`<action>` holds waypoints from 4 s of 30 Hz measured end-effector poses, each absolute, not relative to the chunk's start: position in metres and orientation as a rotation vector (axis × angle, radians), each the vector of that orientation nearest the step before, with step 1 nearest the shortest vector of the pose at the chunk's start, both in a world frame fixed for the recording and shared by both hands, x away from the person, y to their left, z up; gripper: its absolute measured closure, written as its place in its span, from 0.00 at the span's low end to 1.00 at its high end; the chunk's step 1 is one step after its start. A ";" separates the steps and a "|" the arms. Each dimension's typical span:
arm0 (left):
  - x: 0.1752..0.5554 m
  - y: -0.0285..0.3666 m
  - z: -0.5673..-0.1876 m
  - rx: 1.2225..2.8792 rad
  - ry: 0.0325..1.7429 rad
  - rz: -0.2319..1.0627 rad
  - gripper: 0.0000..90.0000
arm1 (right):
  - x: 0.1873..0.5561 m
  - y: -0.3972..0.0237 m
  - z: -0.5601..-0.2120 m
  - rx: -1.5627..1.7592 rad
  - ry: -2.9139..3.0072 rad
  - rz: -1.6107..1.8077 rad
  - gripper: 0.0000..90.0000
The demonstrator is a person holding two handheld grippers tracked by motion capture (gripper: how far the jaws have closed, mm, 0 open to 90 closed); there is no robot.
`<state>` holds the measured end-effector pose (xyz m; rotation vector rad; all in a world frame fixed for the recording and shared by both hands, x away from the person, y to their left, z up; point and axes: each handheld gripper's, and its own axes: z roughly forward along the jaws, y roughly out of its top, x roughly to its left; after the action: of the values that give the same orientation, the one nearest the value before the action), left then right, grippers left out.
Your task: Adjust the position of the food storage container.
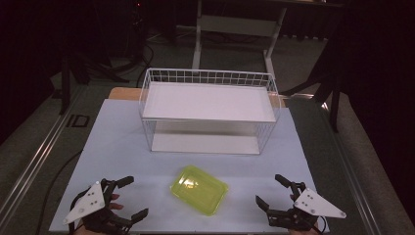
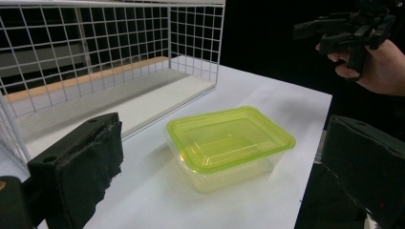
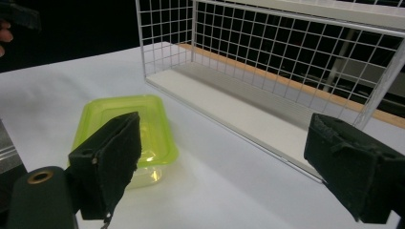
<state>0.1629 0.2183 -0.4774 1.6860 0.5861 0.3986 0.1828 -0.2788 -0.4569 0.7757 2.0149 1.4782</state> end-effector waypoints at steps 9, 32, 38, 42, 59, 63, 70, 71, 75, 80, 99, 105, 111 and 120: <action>0.163 0.218 -0.478 1.691 0.583 0.406 0.02 | 0.181 -0.274 -0.448 0.786 2.042 1.513 0.14; 0.164 0.213 -0.481 1.724 0.556 0.396 0.02 | 0.209 -0.243 -0.478 0.825 2.406 1.368 0.76; 0.165 0.213 -0.482 1.727 0.558 0.393 0.02 | 0.215 -0.233 -0.500 0.836 2.478 1.294 0.92; 0.165 0.212 -0.482 1.734 0.553 0.395 0.02 | 0.219 -0.224 -0.506 0.814 2.511 1.234 1.00; 0.166 0.211 -0.483 1.735 0.560 0.393 0.02 | 0.237 -0.194 -0.534 0.837 2.627 1.142 1.00; 0.166 0.211 -0.484 1.738 0.561 0.396 0.02 | 0.243 -0.190 -0.535 0.843 2.616 1.142 1.00; 0.167 0.210 -0.485 1.736 0.569 0.393 0.02 | 0.260 -0.181 -0.532 0.856 2.571 1.162 1.00; 0.167 0.210 -0.485 1.735 0.572 0.394 0.02 | 0.262 -0.179 -0.532 0.851 2.569 1.160 1.00; 0.167 0.211 -0.485 1.738 0.578 0.395 0.02 | 0.272 -0.173 -0.533 0.852 2.554 1.157 1.00; 0.168 0.212 -0.487 1.736 0.585 0.388 0.02 | 0.277 -0.175 -0.535 0.864 2.549 1.145 1.00; 0.169 0.210 -0.490 1.757 0.586 0.379 0.02 | 0.283 -0.161 -0.534 0.858 2.575 1.147 1.00; 0.170 0.211 -0.490 1.757 0.590 0.378 0.02 | 0.287 -0.153 -0.537 0.862 2.579 1.158 1.00; 0.170 0.211 -0.491 1.754 0.596 0.372 0.02 | 0.287 -0.148 -0.540 0.842 2.589 1.157 1.00; 0.172 0.212 -0.492 1.749 0.620 0.374 0.02 | 0.284 -0.170 -0.527 0.887 2.494 1.172 1.00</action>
<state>0.1725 0.2120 -0.4916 1.7492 0.6203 0.3742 0.2843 -0.1697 -0.5270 0.8873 2.4940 1.1723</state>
